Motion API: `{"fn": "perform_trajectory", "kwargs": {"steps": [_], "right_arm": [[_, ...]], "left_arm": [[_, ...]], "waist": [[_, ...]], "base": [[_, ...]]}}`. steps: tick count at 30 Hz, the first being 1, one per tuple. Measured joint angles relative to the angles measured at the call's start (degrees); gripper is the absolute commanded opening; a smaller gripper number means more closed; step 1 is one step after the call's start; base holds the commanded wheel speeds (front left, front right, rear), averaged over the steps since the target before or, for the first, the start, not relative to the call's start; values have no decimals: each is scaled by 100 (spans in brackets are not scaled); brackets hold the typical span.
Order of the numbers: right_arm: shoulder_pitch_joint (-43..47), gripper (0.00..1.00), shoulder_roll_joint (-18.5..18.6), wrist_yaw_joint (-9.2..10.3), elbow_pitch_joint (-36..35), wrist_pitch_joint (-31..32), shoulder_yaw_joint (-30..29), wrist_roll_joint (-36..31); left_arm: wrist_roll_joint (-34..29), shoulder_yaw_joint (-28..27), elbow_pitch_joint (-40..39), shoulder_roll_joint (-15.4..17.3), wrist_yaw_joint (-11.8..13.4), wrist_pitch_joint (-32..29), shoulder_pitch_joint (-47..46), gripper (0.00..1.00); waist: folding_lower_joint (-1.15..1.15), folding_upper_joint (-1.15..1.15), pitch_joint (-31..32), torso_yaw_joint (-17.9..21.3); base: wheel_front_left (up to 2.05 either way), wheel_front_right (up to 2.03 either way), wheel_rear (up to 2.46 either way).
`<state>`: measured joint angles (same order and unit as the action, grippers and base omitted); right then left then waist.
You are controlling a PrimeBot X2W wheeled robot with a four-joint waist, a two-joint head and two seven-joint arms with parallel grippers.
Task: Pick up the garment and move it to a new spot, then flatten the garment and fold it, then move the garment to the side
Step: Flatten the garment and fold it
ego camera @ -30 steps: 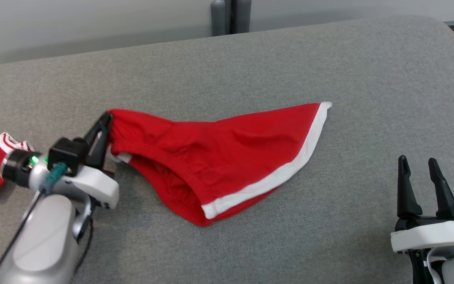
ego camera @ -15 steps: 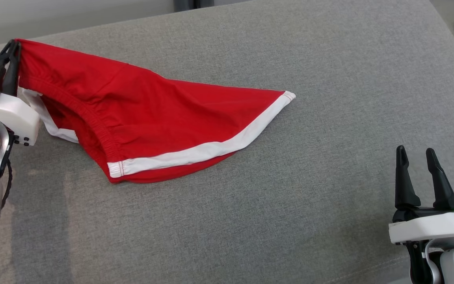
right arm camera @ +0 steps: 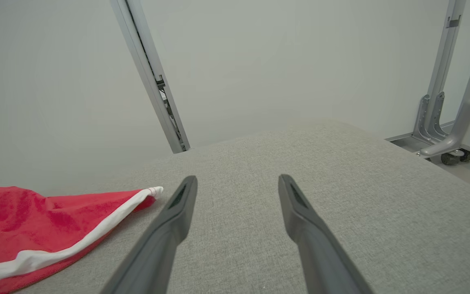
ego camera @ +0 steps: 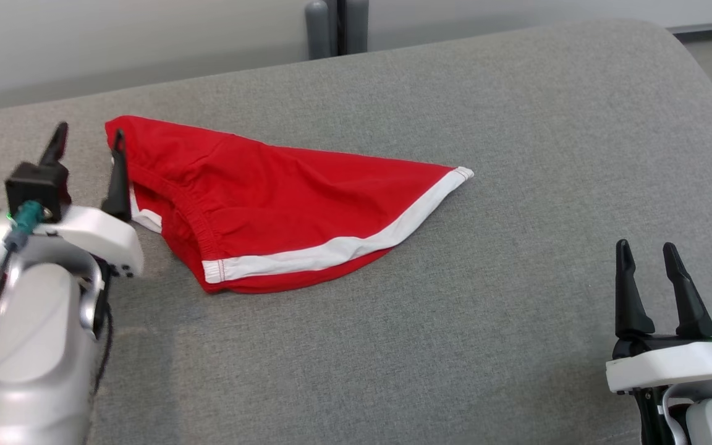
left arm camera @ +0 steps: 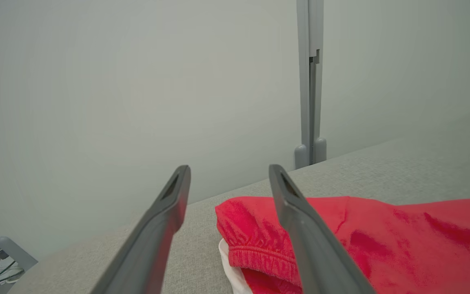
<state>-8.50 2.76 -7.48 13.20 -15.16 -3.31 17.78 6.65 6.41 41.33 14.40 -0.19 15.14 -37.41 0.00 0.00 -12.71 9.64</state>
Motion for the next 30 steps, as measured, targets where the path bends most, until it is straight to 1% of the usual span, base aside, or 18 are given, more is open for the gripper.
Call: {"fn": "perform_trajectory", "kwargs": {"steps": [1, 4, 8, 14, 21, 27, 30], "right_arm": [[0, 100, 0, 0, 0, 0, 0, 0], [83, 100, -1, 0, 19, 0, 56, -63], [193, 100, 0, 0, 60, 0, 136, -185], [413, 100, -1, 0, 122, 0, 53, -322], [634, 100, -1, 0, 183, 0, 19, -411], [789, 100, -2, 0, 234, 0, 46, -410], [872, 100, -1, 0, 257, 0, 2, -394]], "left_arm": [[0, 0, 0, 0, 0, 0, 0, 100], [103, -140, -370, -315, 127, -1, 614, 100], [167, -321, -887, -670, 235, -1, 1397, 100], [153, -480, -1457, -980, 230, -1, 2470, 100], [-10, -544, -1874, -1093, 156, -1, 3388, 100], [-110, -513, -2045, -1131, 119, -1, 3723, 100], [-153, -383, -2059, -1141, 93, -1, 3849, 100]], "waist": [[0, 0, 0, 0], [0, 0, 199, -97], [0, 0, 463, -223], [0, 0, 830, -447], [0, 0, 1171, -718], [0, 0, 1308, -836], [0, 0, 1367, -873]], "base": [[0, 0, 0], [0, 0, 0], [0, 0, 0], [0, 0, 0], [0, 0, 0], [0, 0, 0], [0, 0, 0]]}}
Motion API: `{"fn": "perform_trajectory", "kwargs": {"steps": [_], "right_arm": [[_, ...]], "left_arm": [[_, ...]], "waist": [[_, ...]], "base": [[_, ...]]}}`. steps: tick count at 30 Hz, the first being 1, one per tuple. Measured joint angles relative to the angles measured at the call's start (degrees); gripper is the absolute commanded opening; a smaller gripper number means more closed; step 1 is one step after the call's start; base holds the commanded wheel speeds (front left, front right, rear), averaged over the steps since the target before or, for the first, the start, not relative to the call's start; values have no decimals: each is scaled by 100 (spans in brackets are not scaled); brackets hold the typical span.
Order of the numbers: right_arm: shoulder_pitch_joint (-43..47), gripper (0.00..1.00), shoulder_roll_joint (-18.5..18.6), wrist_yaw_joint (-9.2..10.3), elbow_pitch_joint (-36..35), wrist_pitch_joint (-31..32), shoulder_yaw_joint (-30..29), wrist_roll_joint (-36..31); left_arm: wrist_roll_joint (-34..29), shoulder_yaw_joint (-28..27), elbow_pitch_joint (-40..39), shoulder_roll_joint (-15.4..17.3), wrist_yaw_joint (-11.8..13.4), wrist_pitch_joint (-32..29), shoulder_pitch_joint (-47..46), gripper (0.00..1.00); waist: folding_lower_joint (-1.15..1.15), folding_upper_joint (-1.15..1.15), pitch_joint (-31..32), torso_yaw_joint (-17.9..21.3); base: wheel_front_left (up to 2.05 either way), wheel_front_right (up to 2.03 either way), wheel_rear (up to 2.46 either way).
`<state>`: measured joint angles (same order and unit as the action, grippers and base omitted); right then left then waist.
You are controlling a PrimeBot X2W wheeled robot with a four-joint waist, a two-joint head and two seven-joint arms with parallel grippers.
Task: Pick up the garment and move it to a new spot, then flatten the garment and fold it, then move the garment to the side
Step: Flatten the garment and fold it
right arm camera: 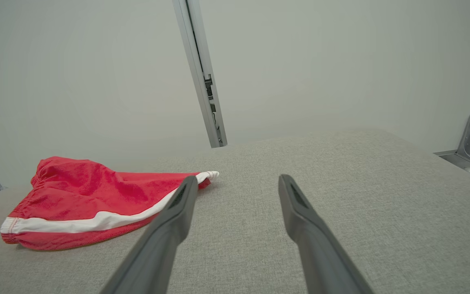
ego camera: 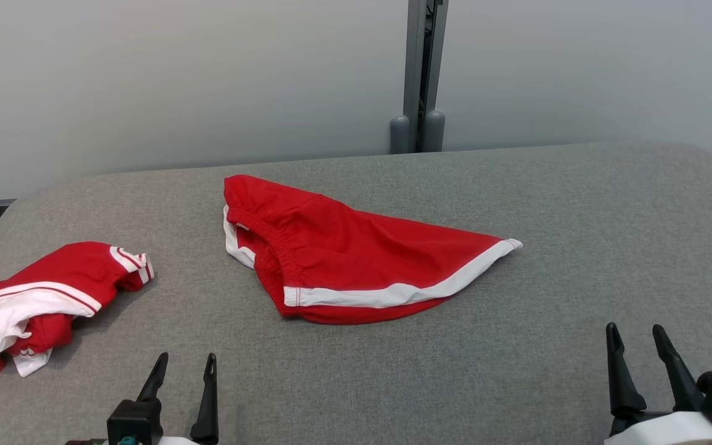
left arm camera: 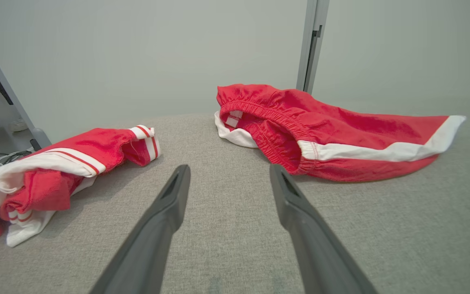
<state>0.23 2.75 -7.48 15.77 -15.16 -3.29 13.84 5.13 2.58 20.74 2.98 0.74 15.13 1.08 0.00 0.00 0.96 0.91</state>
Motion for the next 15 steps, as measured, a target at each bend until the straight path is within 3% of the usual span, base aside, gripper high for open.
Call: {"fn": "perform_trajectory", "kwargs": {"steps": [15], "right_arm": [[171, 100, 1, 0, -26, 0, 388, -497]], "left_arm": [[107, 266, -142, -20, 286, 0, 270, 100]], "waist": [[0, 0, 145, -102]], "base": [[0, 0, 0]]}}
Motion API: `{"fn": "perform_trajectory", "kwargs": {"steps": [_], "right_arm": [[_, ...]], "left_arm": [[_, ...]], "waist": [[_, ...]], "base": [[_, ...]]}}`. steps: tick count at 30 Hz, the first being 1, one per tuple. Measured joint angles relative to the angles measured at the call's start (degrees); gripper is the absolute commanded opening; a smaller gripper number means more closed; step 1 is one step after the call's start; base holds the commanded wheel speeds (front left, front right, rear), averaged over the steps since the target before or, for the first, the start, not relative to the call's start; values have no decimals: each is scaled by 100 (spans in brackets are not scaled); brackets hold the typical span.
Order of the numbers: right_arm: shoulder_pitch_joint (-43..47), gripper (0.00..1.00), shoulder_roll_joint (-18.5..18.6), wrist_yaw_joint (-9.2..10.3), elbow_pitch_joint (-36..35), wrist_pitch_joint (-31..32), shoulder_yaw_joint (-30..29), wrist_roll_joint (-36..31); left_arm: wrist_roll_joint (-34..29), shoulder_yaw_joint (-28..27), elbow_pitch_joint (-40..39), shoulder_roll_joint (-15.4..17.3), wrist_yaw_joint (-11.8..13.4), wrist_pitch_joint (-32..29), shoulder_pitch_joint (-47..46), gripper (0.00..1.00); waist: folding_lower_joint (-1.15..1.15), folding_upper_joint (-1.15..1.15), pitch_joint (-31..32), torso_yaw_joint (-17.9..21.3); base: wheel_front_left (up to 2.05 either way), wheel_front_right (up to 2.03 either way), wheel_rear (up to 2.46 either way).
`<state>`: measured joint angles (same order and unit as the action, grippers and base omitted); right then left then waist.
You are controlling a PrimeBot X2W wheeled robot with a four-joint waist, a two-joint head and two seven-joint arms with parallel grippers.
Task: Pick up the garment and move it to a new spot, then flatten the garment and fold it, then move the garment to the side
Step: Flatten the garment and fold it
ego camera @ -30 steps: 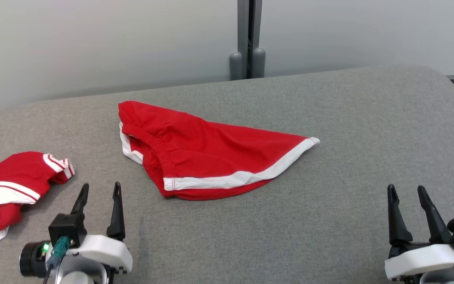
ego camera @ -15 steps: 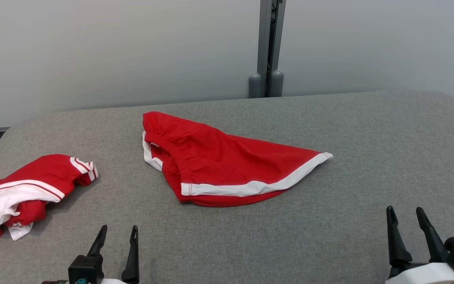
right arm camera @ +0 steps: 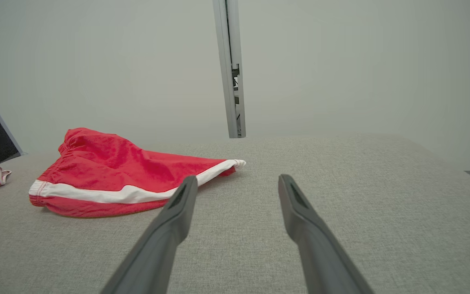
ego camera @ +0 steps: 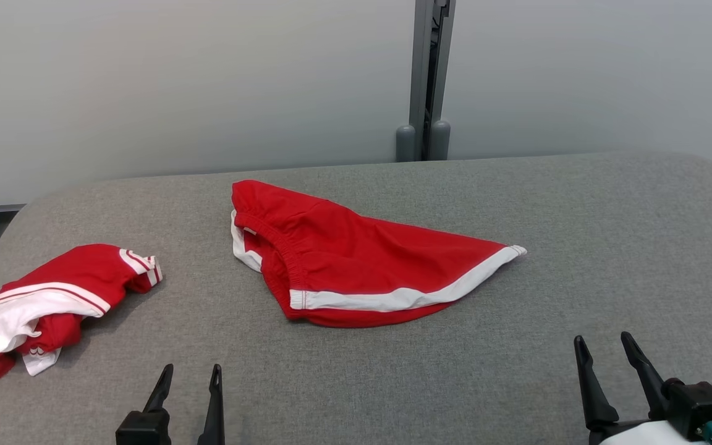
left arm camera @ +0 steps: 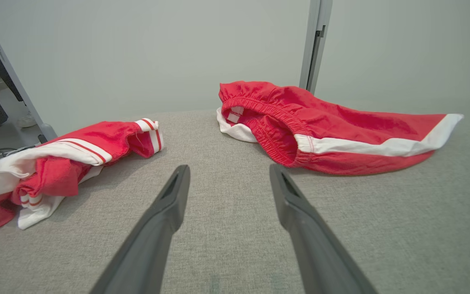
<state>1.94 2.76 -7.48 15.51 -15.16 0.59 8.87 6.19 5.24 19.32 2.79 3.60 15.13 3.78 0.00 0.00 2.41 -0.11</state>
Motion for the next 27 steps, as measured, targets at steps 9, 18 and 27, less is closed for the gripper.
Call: {"fn": "perform_trajectory", "kwargs": {"steps": [9, 18, 27], "right_arm": [[-2, 100, 0, 0, -27, 0, 5, -96], [-140, 100, -1, 0, -133, 0, 22, -154], [-754, 100, 0, 0, -205, 0, 79, -109]], "left_arm": [[-22, -42, -3, 1, 47, 0, -33, 100], [219, 271, -51, 2, -112, 0, -219, 100], [542, 689, 49, -3, -407, 0, -1149, 100]], "waist": [[0, 0, -54, -23], [0, 0, -397, -4], [0, 0, -1258, 44]], "base": [[0, 0, 0], [0, 0, 0], [0, 0, 0]]}}
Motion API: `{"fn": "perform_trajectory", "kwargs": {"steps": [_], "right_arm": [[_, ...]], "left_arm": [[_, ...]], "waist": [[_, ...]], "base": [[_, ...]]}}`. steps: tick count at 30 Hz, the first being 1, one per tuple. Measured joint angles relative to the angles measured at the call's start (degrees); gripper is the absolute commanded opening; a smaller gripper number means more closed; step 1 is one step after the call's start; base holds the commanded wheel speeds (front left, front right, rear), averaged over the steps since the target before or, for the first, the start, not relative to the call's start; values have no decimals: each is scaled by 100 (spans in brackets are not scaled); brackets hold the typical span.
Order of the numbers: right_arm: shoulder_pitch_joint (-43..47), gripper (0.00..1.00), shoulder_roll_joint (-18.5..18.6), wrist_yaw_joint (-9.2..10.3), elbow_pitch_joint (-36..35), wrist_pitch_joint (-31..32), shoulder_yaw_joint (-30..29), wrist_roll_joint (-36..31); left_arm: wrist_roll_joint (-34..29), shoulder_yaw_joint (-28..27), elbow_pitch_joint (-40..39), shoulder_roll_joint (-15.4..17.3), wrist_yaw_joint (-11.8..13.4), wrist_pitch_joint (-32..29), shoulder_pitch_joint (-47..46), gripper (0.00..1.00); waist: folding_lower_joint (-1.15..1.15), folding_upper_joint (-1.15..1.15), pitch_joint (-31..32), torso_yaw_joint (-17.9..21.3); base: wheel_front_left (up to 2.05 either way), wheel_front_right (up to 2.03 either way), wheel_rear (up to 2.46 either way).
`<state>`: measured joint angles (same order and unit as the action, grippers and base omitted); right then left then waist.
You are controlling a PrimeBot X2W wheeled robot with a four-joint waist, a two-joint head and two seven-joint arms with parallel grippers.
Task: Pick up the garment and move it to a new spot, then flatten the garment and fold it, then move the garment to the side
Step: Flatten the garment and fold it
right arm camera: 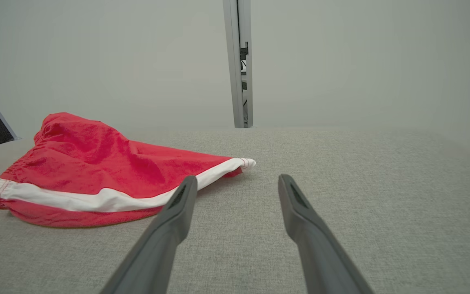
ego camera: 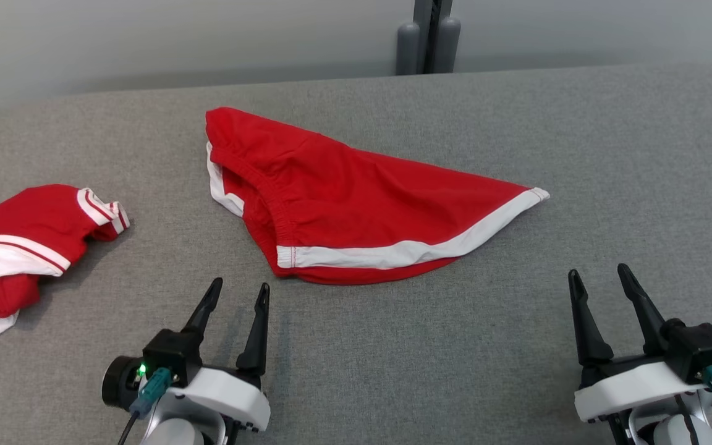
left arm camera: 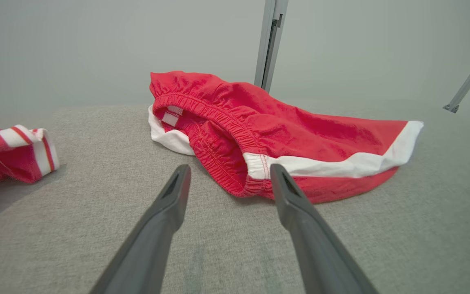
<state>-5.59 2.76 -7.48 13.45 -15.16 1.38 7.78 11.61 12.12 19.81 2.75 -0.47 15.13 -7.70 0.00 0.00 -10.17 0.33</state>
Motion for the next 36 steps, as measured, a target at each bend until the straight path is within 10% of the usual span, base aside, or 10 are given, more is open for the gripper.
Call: {"fn": "perform_trajectory", "kwargs": {"steps": [25, 26, 30, 36], "right_arm": [[-491, 100, 0, 0, 70, 0, 136, 10], [-496, 100, 0, 0, 70, 0, 134, 15], [-497, 100, 0, 0, 70, 0, 132, 45], [-499, 100, 0, 0, 71, 0, 160, 77]], "left_arm": [[456, 154, 738, 1, -417, 0, -1039, 100], [465, 136, 730, 0, -427, 0, -1053, 97], [552, 152, 759, 1, -487, 0, -1053, 8], [589, 153, 678, 0, -534, 0, -1083, 0]], "waist": [[0, 0, -880, 389], [0, 0, -888, 402], [0, 0, -912, 424], [0, 0, -935, 396]], "base": [[0, 0, 0], [0, 0, 0], [0, 0, 0], [0, 0, 0]]}}
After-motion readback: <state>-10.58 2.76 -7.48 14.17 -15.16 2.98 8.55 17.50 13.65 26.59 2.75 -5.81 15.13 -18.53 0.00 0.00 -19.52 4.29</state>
